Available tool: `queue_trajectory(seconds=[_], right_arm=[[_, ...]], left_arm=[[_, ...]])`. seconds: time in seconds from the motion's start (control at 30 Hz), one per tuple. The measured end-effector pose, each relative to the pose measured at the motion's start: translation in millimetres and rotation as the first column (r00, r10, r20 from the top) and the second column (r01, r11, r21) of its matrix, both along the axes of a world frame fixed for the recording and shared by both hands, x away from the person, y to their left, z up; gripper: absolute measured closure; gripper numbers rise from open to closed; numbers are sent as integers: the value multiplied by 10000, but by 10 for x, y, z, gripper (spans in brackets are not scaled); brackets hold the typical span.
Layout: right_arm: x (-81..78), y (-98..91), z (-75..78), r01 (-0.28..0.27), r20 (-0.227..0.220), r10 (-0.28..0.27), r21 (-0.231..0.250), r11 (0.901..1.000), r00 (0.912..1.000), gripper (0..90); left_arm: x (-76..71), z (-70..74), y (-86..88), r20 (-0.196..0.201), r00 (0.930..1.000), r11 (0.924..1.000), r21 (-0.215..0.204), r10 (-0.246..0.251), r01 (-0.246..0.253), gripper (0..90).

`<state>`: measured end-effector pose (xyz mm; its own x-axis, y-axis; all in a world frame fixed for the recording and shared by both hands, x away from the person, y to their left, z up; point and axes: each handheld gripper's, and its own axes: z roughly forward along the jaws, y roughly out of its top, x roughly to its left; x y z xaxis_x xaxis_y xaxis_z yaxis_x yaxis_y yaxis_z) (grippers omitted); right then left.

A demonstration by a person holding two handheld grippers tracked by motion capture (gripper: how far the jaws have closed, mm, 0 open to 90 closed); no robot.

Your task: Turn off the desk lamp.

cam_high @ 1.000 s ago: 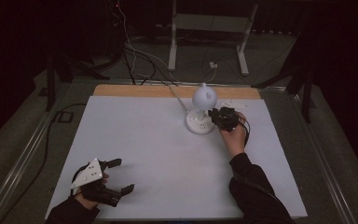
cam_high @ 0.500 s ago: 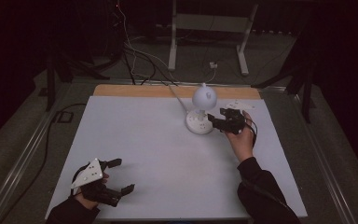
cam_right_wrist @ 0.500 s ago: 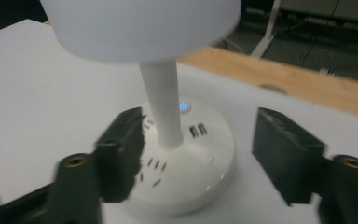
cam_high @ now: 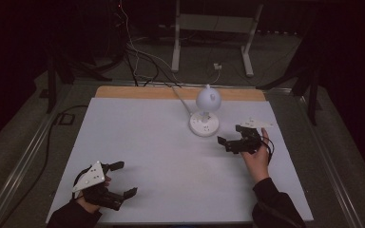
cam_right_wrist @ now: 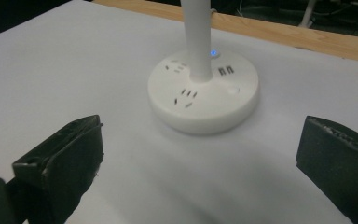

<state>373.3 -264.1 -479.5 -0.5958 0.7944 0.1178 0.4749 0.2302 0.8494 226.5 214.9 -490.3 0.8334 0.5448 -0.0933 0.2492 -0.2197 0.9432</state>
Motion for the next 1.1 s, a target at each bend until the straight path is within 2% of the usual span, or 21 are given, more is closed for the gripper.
queue_trajectory(seconds=[0.1, 0.17, 0.27, 0.3, 0.57, 0.73, 0.83, 0.93, 1.1], right_arm=[[-110, -67, -46, 40, 263, -38, -81, 10000, 9996, 1], [-165, -106, -69, -35, 112, 36, -22, 10000, 9999, 1], [-260, -144, -96, -18, 1, 18, -189, 9998, 10000, 1], [-292, -158, -102, 4, 31, -3, -336, 9994, 10000, 1], [-589, -240, -143, -263, -191, 256, -322, 9991, 9995, 1], [-766, -320, -150, -220, -225, 209, -500, 9985, 9995, 1], [-857, -391, -174, -278, -281, 271, -264, 9993, 9992, 1], [-941, -445, -202, -212, -416, 200, -275, 9994, 9989, 1], [-1042, -464, -250, -437, -676, 416, -304, 9986, 9968, 1]], left_arm=[[2, -1, -2, -15, 10000, 10000, 0, -12, 12, 5], [0, 2, -7, 4, 10000, 10000, -11, -27, 28, 5], [-3, 0, -4, -11, 10000, 10000, 17, -21, 21, 5], [-3, 2, 1, -6, 10000, 10000, -17, -12, 12, 5], [3, 0, -6, -14, 10000, 10000, -9, -25, 25, 5], [-1, 2, -2, -3, 10000, 10000, -31, -10, 10, 5], [3, 0, -3, -20, 10000, 10000, -25, -19, 19, 5], [-1, 1, -6, -9, 10000, 10000, -15, -28, 28, 5], [-2, 3, -9, 9, 10000, 10000, 17, -41, 41, 5]])
